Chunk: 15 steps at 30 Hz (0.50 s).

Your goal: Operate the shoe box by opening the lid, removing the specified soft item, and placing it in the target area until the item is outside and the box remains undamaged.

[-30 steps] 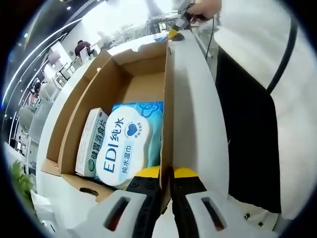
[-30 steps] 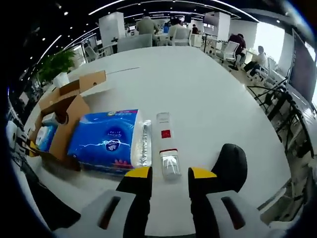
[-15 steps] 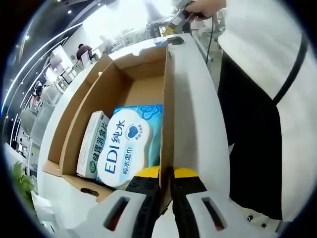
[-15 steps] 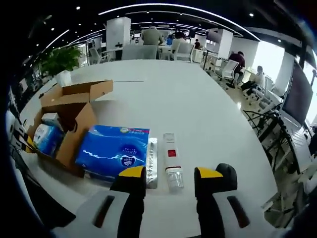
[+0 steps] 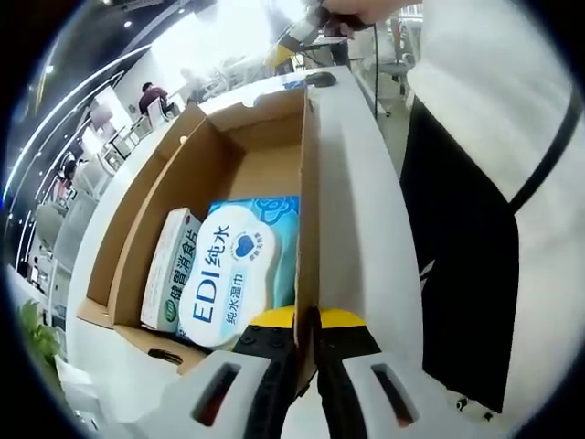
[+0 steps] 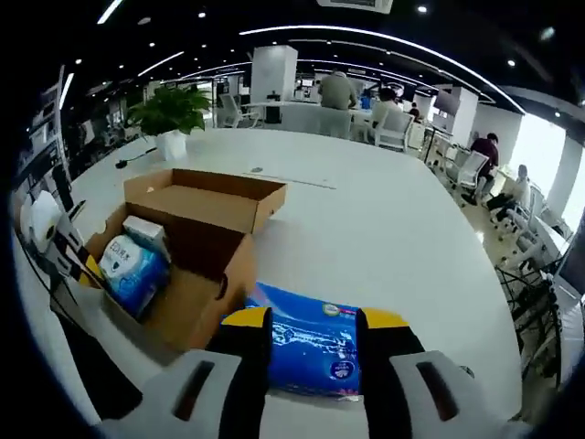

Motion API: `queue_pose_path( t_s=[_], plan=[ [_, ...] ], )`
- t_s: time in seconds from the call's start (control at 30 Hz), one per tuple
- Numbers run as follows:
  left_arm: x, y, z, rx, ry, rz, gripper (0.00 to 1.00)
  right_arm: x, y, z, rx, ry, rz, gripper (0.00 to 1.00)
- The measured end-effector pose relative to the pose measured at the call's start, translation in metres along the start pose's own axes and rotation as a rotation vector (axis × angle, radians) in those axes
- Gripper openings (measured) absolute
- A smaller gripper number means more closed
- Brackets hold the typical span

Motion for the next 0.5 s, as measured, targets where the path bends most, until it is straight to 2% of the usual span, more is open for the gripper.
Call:
queue_pose_path(
  t_s=[0.03,0.13,0.23,0.33,0.5],
  plan=[
    [0.000,0.000,0.000,0.005,0.000,0.003,0.05,-0.023,0.010,-0.006,0.012,0.055,-0.017,0.37],
    [0.000,0.000,0.000,0.008,0.002,0.002,0.05,-0.045,0.021,-0.009,0.029,0.109,-0.018,0.36],
    [0.000,0.002,0.000,0.012,0.002,0.003,0.05,-0.060,0.031,-0.013,0.038,0.143,0.011,0.36],
    [0.000,0.002,0.001,0.017,0.001,0.001,0.05,-0.081,0.046,-0.016,0.058,0.215,-0.006,0.36],
    [0.000,0.002,0.000,0.028,0.003,-0.002,0.05,-0.100,0.057,-0.024,0.054,0.270,0.035,0.36]
  ],
)
Point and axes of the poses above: the point that each gripper's makers call its tool centre point, and the gripper's own axes: z roughly backward along the fingers, x roughly to its right, y roughly out of its top, the point moved 2 cm from there along z, roughly backward along the fingers, and after that the axes turned 13 degrees about x, right-handed, at the moved point
